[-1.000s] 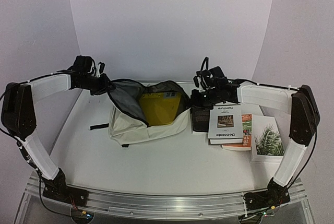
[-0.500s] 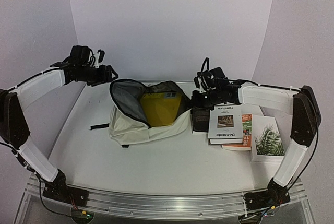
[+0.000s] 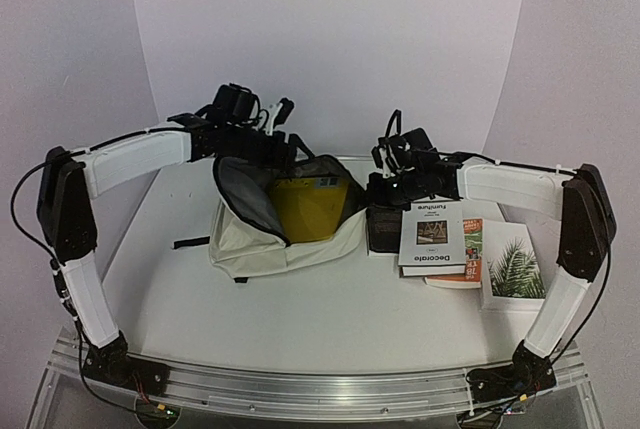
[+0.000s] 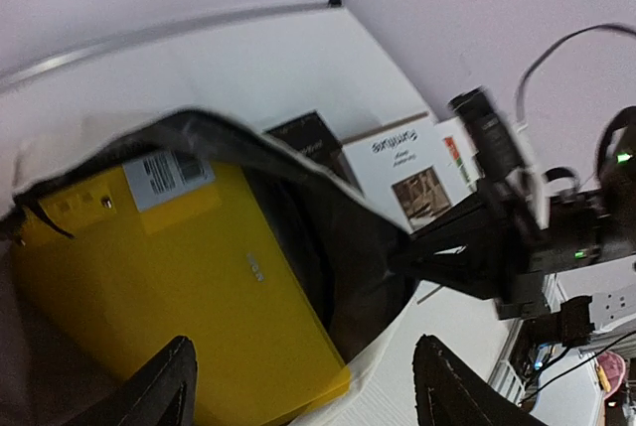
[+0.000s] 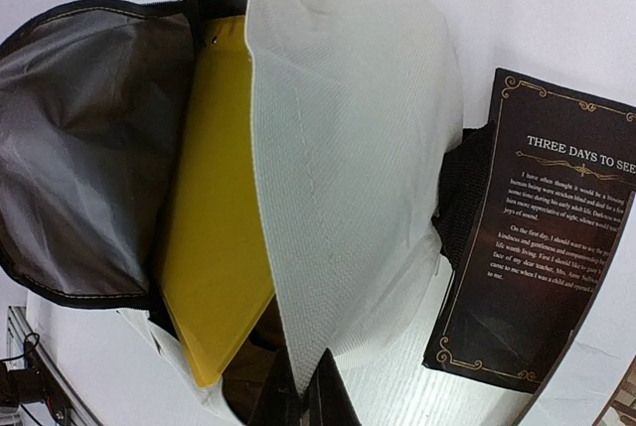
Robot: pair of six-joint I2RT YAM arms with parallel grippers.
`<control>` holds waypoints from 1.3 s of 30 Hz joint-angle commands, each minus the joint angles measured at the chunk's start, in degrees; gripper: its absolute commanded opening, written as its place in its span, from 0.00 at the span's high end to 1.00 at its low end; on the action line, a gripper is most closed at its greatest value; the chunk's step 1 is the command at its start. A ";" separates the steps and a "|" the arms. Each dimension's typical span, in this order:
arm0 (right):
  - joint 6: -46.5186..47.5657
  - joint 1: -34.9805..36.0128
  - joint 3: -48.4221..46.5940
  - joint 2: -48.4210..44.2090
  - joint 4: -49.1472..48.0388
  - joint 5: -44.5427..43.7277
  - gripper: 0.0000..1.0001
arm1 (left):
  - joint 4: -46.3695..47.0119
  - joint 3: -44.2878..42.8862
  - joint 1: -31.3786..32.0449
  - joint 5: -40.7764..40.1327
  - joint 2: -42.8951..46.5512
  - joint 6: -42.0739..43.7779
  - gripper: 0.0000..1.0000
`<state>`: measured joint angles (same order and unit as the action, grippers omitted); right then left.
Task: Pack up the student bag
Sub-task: Adjust the stationery in the student bag.
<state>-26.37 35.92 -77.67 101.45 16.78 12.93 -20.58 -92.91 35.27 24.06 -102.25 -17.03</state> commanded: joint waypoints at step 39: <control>1.52 0.66 0.06 -5.50 -1.38 5.03 1.00 | -16.95 -24.28 9.47 -20.45 -29.44 5.10 0.40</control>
<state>-26.34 35.97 -77.18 100.64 17.00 13.83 -40.68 -114.22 44.95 8.15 -131.35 -11.95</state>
